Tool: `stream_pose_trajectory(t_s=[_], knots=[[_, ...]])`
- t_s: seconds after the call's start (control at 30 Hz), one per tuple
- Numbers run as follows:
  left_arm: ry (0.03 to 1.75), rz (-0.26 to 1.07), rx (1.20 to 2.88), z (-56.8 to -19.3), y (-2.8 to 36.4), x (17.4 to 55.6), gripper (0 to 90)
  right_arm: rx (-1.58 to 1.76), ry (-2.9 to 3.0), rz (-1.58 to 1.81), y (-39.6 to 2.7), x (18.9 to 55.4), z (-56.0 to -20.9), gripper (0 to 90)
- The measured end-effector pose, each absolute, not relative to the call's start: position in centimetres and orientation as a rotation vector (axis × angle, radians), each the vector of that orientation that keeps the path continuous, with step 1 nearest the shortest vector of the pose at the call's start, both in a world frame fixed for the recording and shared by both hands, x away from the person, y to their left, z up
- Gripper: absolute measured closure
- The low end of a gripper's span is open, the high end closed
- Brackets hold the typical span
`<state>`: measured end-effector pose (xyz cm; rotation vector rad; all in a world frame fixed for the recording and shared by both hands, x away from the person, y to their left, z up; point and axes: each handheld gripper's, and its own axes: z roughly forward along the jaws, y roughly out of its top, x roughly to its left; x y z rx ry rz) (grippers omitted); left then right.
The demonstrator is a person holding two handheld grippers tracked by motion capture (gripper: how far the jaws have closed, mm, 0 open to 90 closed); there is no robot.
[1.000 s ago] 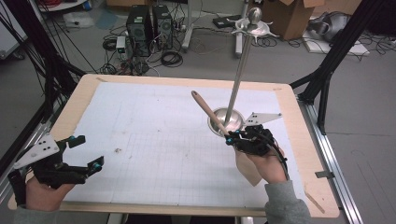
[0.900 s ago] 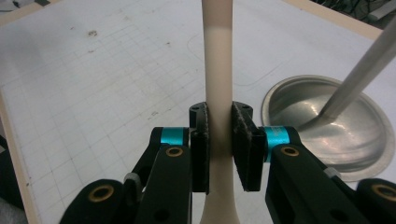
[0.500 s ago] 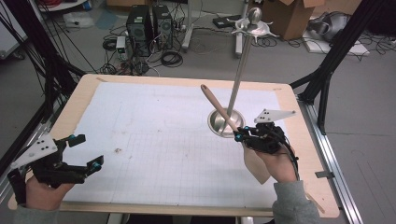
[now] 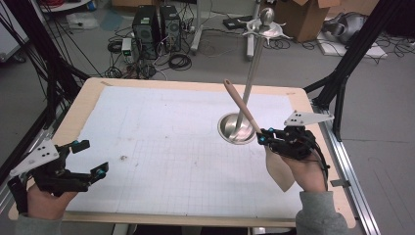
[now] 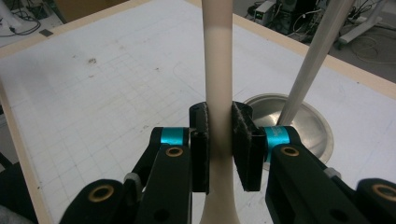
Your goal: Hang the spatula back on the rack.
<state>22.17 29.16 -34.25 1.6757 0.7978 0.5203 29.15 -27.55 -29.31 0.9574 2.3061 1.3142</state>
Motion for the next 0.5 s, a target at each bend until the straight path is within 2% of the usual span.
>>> stream_pose_trajectory(t_s=[0.5], knots=[[0.800,0.520,1.678,-34.2,29.2,22.2,1.7,0.970,2.256,1.320,-30.3,28.3,-27.5,78.5]])
